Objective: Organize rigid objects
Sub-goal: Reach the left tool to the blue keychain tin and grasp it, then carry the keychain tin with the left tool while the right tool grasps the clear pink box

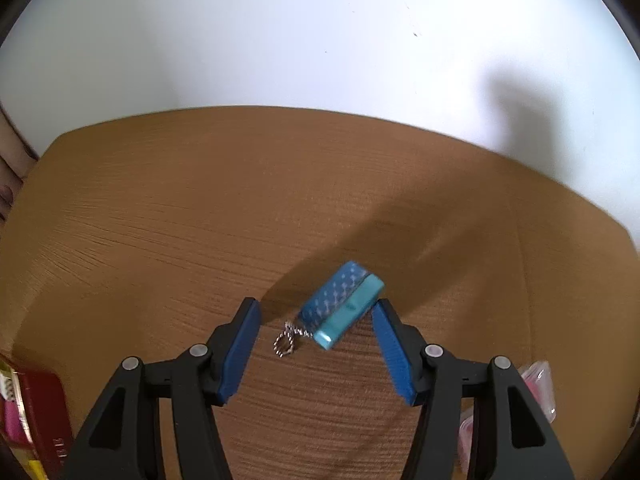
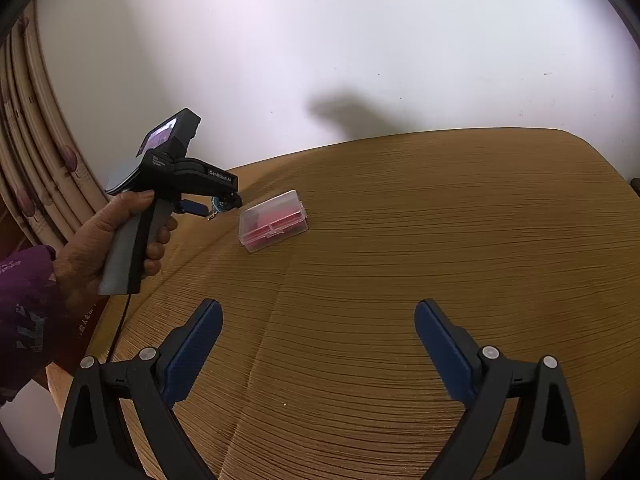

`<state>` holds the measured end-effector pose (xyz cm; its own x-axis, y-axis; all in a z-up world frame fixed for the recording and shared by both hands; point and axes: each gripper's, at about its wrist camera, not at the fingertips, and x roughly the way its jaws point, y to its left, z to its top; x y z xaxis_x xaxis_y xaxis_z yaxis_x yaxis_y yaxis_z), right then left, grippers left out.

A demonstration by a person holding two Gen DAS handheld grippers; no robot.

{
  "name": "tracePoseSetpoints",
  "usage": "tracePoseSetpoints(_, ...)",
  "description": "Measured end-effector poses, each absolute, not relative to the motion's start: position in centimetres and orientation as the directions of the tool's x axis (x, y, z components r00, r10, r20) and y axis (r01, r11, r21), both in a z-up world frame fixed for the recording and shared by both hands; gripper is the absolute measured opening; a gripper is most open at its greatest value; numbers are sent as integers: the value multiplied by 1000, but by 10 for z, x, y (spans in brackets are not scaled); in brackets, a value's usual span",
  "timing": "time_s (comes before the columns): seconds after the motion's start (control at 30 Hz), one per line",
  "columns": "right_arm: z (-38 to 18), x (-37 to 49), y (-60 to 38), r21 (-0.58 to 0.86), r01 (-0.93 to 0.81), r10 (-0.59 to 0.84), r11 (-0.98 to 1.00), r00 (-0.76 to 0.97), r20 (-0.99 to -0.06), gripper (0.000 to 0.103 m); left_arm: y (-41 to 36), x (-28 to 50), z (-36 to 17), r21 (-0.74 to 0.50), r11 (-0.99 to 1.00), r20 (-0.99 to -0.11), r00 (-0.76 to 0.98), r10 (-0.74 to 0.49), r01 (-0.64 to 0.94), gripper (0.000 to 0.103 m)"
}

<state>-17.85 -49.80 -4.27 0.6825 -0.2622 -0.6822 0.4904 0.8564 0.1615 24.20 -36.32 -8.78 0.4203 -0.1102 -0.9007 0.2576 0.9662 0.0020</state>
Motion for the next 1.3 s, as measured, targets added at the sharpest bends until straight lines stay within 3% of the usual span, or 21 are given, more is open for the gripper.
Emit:
tracePoseSetpoints(0.23, -44, -177, -499, 161, 492, -263, 856, 681, -684, 96, -351, 251, -86, -55, 961, -884, 435, -172, 269, 59)
tracePoseSetpoints(0.33, -46, -177, -500, 161, 495, -265, 854, 679, -685, 96, -342, 254, -84, -81, 964, -876, 442, -191, 254, 21)
tracePoseSetpoints(0.57, -50, -172, -505, 164, 500, -263, 850, 674, -690, 96, -323, 236, -80, -138, 954, -872, 424, -245, 268, 21)
tracePoseSetpoints(0.97, -51, -169, -505, 152, 509, -268, 847, 657, -705, 96, -238, 107, -37, -211, 922, -848, 407, -338, 325, 21)
tracePoseSetpoints(1.3, -41, -107, -487, 99, 356, -179, 929, 669, -722, 102, -163, 47, -1, -267, 929, -820, 447, -358, 255, 21)
